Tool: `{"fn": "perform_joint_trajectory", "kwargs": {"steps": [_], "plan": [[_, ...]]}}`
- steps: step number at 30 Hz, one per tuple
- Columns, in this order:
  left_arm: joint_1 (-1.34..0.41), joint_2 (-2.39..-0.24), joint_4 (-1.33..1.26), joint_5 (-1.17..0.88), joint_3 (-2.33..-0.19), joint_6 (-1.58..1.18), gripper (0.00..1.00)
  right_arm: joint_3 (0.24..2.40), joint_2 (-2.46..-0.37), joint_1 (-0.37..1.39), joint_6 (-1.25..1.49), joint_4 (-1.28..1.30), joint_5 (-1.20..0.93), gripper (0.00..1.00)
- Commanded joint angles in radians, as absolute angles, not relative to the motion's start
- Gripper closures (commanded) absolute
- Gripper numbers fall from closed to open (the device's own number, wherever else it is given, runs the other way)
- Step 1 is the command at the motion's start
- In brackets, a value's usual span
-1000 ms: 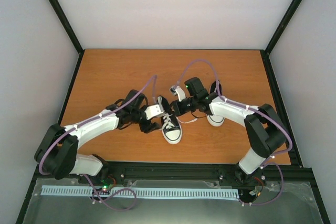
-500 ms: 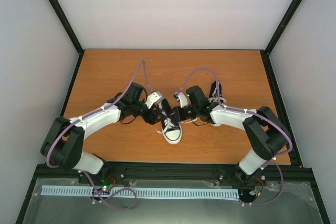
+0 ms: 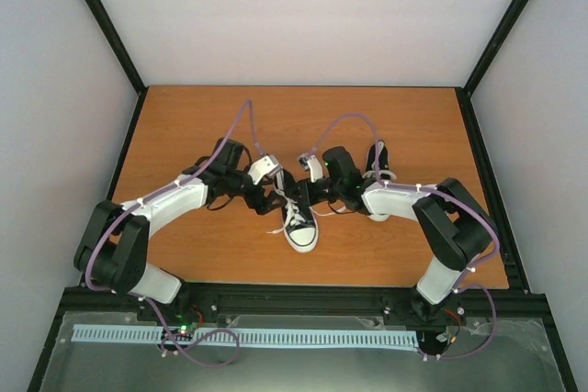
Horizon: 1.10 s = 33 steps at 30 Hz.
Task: Tie the shoes
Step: Wrap the shoelace around the shoelace.
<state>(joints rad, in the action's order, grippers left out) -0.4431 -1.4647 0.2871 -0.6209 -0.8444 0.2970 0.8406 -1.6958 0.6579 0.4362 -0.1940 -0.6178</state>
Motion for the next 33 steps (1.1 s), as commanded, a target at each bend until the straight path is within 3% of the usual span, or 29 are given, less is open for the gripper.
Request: {"fn": "perform_joint_trajectory", "kwargs": {"steps": [1, 4, 8, 14, 17, 22, 26, 33], "plan": [[-0.444, -1.453, 0.177, -0.623, -0.815, 0.224, 0.08, 0.849, -1.685, 0.663, 0.462, -0.338, -0.593, 0.97], [-0.445, -1.442, 0.17, -0.484, -0.828, 0.02, 0.13, 0.837, -1.681, 0.663, 0.482, -0.358, -0.594, 0.97], [-0.489, -1.316, 0.022, -0.502, -0.709, -0.19, 0.13, 0.822, -1.673, 0.663, 0.476, -0.333, -0.596, 0.97], [-0.516, -1.321, -0.206, -0.376, -0.548, -0.216, 0.1, 0.828, -1.658, 0.658, 0.465, -0.322, -0.625, 0.97], [-0.517, -1.338, -0.397, -0.465, -0.468, -0.19, 0.08, 0.852, -1.67, 0.658, 0.462, -0.303, -0.65, 0.97], [-0.517, -1.375, -0.493, -0.488, -0.425, -0.152, 0.07, 0.845, -1.672, 0.658, 0.46, -0.295, -0.646, 0.97], [-0.522, -1.422, -0.49, -0.507, -0.459, -0.151, 0.18, 0.844, -1.681, 0.658, 0.469, -0.302, -0.66, 0.97], [-0.522, -1.508, -0.559, -0.539, -0.487, -0.168, 0.29, 0.859, -1.686, 0.655, 0.468, -0.291, -0.669, 0.97]]}}
